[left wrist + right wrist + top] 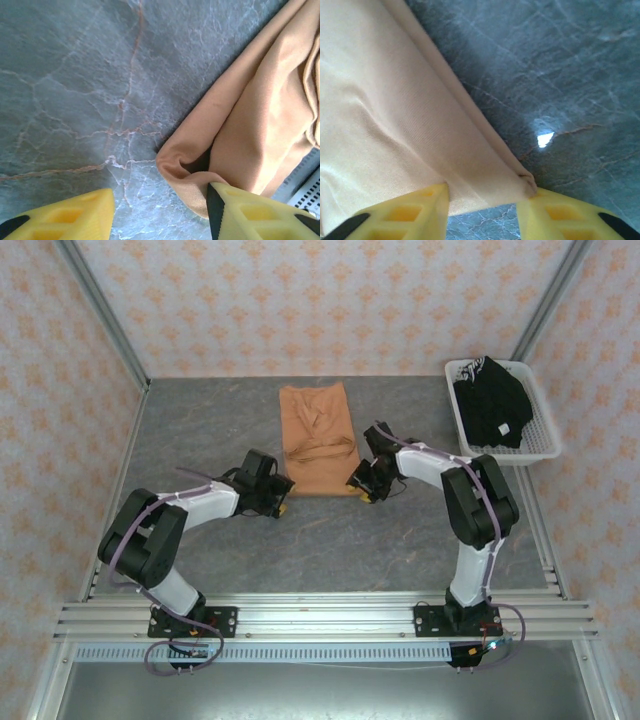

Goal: Fold and stack the t-shirts

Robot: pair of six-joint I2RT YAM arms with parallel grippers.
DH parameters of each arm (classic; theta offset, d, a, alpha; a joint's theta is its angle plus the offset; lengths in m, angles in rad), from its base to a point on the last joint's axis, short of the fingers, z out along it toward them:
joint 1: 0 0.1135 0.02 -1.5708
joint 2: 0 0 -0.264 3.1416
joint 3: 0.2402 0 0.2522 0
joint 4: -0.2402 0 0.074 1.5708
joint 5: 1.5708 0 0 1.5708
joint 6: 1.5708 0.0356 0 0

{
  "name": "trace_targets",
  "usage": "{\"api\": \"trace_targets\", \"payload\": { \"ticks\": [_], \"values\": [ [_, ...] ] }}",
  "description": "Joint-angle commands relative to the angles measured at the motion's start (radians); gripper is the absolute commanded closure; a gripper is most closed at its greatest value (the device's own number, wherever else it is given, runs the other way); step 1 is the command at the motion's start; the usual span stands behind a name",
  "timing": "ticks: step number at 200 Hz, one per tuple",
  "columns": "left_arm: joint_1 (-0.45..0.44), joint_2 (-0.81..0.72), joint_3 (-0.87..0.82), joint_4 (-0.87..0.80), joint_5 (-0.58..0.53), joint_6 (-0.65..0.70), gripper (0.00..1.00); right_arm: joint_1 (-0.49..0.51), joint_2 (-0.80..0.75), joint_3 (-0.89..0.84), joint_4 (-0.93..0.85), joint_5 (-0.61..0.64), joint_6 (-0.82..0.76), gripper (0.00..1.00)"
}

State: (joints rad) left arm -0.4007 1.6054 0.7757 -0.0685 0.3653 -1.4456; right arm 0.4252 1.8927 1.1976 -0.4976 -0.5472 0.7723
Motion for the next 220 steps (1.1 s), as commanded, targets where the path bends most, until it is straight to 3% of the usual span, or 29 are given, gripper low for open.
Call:
{"api": "trace_targets", "payload": {
  "ticks": [1,13,25,54,98,130,156,169,220],
  "values": [
    [-0.020,-0.072,0.053,-0.147,-0.097,-0.002,0.54,-0.006,0.028,0.042,0.012,0.031,-0.012,0.65],
    [-0.032,-0.114,0.074,-0.258,-0.138,-0.003,0.57,-0.006,0.025,0.054,-0.010,0.036,-0.018,0.64],
    [-0.049,-0.135,0.077,-0.282,-0.150,-0.014,0.52,-0.006,0.008,0.053,-0.021,0.042,-0.018,0.61],
    [-0.070,-0.099,0.092,-0.238,-0.136,-0.029,0.41,-0.006,-0.042,0.046,-0.070,0.091,-0.027,0.55],
    [-0.070,0.028,0.142,-0.178,-0.111,-0.037,0.42,-0.006,-0.028,0.059,-0.112,0.113,-0.050,0.54],
    [-0.069,0.104,0.174,-0.163,-0.114,-0.034,0.48,-0.006,-0.013,0.060,-0.112,0.121,-0.052,0.54],
    [-0.066,0.167,0.209,-0.161,-0.135,-0.017,0.63,-0.006,0.008,0.077,-0.118,0.125,-0.060,0.55],
    [-0.063,0.191,0.218,-0.154,-0.139,-0.015,0.70,-0.006,0.019,0.086,-0.118,0.125,-0.062,0.57],
    [-0.049,0.219,0.256,-0.168,-0.153,0.010,0.84,0.004,0.083,0.123,-0.097,0.102,-0.032,0.73]
  ]
}}
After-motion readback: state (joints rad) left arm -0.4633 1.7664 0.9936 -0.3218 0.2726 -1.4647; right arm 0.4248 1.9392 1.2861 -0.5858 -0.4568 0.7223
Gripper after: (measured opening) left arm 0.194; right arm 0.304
